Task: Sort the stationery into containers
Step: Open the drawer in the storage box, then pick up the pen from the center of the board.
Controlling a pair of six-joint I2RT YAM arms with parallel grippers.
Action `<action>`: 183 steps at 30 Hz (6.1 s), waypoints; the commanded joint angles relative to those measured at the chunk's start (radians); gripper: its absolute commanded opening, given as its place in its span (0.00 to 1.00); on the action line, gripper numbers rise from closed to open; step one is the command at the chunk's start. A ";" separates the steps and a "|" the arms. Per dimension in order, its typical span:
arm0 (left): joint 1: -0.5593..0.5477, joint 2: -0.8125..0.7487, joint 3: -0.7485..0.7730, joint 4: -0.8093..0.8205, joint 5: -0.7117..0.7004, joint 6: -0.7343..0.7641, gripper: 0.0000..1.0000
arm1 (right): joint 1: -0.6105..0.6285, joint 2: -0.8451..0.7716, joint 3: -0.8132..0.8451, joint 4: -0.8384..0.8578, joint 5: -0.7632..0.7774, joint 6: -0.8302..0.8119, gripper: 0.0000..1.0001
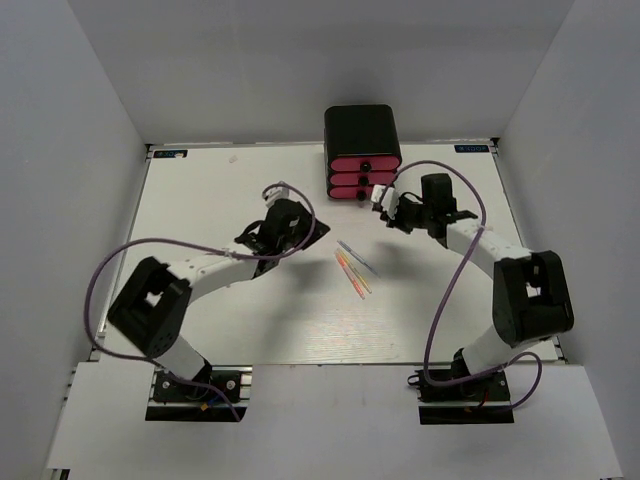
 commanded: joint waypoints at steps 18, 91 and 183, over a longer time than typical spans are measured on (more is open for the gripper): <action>0.043 0.631 0.466 0.375 0.168 -0.183 0.52 | -0.131 -0.137 -0.112 0.034 0.036 0.447 0.26; 0.061 0.871 0.669 0.442 0.065 -0.264 0.27 | -0.195 -0.157 -0.150 0.023 -0.096 0.470 0.34; 0.038 -0.275 -0.247 -0.418 0.047 -0.008 0.69 | 0.233 0.108 -0.051 -0.071 0.230 0.295 0.00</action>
